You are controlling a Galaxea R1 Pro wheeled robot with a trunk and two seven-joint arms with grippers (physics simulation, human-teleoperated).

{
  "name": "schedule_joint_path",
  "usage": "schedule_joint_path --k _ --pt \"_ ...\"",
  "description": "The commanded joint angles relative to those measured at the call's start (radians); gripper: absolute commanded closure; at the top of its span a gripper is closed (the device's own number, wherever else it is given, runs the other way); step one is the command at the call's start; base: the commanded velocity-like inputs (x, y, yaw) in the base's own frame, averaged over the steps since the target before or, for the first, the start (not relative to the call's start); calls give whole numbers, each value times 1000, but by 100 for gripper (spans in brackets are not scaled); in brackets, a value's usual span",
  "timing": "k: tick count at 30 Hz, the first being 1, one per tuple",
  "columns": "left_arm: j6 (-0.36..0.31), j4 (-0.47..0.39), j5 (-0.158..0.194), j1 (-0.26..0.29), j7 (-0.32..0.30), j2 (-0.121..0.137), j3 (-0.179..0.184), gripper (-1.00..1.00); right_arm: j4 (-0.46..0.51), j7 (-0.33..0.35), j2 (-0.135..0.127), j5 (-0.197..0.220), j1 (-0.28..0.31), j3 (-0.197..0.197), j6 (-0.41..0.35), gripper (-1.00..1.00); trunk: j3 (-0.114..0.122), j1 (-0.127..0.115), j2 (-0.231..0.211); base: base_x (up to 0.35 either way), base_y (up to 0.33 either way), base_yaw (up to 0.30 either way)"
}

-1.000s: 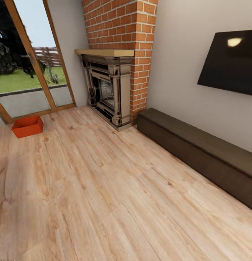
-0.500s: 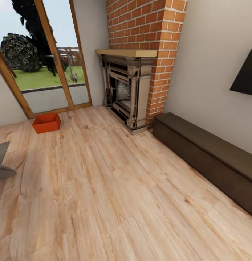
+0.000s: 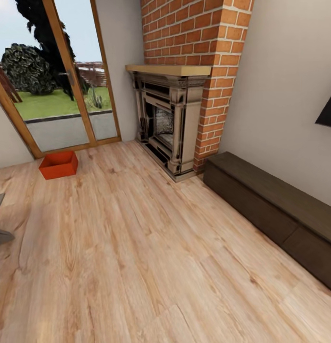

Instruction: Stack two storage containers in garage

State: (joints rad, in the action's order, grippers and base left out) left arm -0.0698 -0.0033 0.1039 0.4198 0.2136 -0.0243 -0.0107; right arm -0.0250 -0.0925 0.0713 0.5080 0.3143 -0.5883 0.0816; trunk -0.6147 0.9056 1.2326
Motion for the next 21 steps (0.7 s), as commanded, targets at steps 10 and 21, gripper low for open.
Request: schedule_joint_path --k 10,21 --pt "-3 0 10 1 3 0 0 -100 -3 -1 1 8 1 -8 4 -100 -1 1 0 319 0 0" --pt "-7 0 10 1 3 1 0 -100 -3 -1 1 7 1 -9 3 -100 -1 1 0 321 0 0"
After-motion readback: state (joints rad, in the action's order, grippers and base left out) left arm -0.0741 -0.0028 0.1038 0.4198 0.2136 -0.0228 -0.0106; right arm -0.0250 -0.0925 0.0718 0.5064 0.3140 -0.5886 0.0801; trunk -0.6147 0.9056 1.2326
